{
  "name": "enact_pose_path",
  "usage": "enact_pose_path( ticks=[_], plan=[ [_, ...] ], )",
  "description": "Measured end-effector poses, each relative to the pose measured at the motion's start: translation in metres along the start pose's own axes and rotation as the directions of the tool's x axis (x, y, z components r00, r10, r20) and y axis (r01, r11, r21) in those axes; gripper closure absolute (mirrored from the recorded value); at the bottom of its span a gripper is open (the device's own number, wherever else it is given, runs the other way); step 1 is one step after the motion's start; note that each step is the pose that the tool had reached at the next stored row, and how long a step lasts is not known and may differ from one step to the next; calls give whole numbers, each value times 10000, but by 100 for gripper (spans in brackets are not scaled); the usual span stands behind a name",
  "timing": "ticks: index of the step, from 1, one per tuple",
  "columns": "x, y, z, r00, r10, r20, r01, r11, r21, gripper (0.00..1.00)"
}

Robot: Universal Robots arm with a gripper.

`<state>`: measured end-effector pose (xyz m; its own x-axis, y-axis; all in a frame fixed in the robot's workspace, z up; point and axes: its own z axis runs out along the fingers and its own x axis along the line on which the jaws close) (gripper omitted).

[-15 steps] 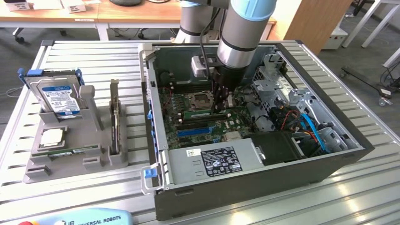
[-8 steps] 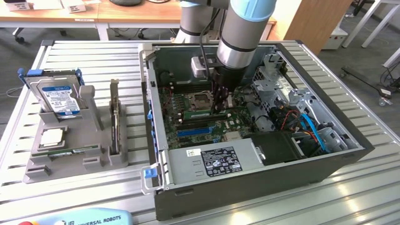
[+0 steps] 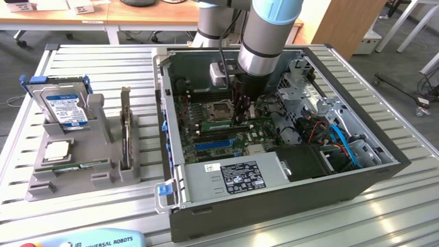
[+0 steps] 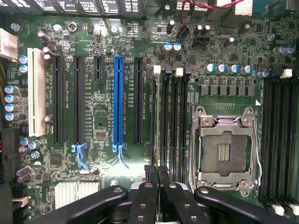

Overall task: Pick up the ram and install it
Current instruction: 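Insert the ram into the slot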

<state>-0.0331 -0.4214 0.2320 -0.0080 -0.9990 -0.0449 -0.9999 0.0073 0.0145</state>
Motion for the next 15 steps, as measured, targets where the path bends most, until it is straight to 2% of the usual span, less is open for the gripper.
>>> enact_pose_path(
  ticks=[15],
  plan=[
    [1,9,20,10000,1,-2,-1,10000,-1,89]
  ],
)
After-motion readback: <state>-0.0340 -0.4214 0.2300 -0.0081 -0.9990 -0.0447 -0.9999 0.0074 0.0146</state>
